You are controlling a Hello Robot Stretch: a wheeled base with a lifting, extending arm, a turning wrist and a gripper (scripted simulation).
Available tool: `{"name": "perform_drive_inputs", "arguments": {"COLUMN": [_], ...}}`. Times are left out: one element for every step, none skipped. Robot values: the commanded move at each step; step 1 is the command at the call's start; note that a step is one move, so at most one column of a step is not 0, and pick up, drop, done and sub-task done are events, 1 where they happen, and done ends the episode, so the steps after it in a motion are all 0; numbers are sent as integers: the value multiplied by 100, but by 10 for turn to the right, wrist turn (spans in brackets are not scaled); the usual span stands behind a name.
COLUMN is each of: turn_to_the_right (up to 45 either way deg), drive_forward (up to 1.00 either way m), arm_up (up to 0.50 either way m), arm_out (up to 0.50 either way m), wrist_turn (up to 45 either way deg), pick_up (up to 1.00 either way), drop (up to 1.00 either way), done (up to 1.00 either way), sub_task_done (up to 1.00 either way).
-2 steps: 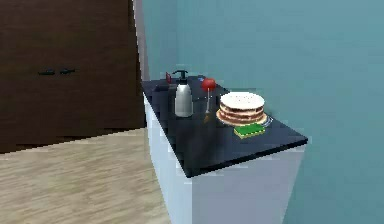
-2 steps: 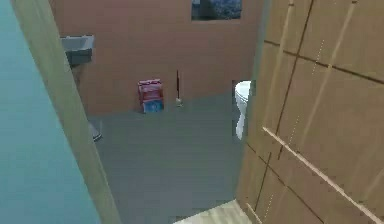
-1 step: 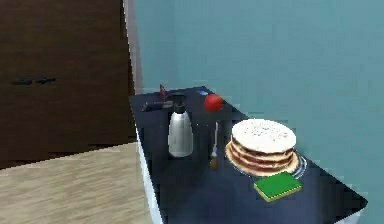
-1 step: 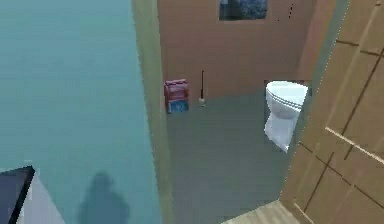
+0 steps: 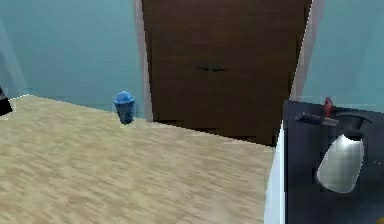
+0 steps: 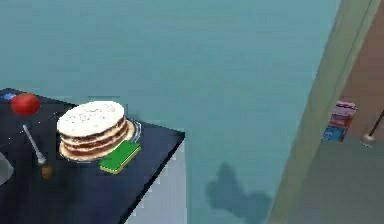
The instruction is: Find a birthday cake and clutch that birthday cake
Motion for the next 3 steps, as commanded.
{"name": "perform_drive_inputs", "arguments": {"turn_to_the_right": [-210,0,0], "drive_forward": [0,0,0], "arm_up": [0,50,38], "arm_out": [0,0,0], "wrist_turn": [0,0,0], "pick_up": [0,0,0], "drop": [0,0,0], "done": [0,0,0], "sub_task_done": [0,0,0]}}
